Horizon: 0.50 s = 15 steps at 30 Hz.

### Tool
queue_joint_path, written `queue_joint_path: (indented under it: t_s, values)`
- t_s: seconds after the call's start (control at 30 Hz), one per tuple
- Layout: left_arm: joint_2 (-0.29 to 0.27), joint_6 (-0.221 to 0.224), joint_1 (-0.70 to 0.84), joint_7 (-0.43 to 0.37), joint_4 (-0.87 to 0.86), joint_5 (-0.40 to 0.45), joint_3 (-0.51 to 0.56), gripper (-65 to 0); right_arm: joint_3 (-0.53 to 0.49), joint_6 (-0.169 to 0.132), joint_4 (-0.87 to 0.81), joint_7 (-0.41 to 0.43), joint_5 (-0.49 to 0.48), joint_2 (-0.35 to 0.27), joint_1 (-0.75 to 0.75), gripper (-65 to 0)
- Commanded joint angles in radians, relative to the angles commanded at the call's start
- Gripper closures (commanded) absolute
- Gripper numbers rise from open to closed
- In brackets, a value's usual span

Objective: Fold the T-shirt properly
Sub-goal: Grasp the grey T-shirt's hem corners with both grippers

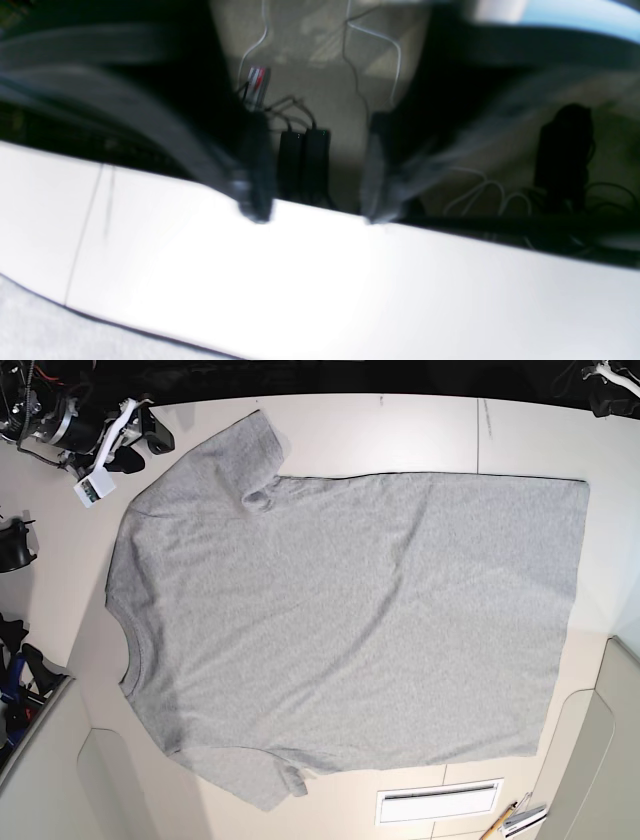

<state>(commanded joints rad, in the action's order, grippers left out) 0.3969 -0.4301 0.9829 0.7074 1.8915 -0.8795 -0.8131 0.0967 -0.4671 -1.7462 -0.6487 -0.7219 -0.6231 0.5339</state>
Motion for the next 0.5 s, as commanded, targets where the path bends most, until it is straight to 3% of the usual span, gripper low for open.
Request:
queue_joint_path:
  t_s: [0.3,0.5]
  values:
    - [0.039,0.0,-0.13,0.0,-0.014,-0.01,0.002,-41.0,0.007,-0.001,0.111,-0.015,-0.019,0.149,-0.029,-36.1]
    - [0.096,0.0,-0.245,0.001,-0.133,-0.052,0.004,-41.0,0.007,-0.01,0.116,-0.014,-0.019,0.237,-0.029,-36.1]
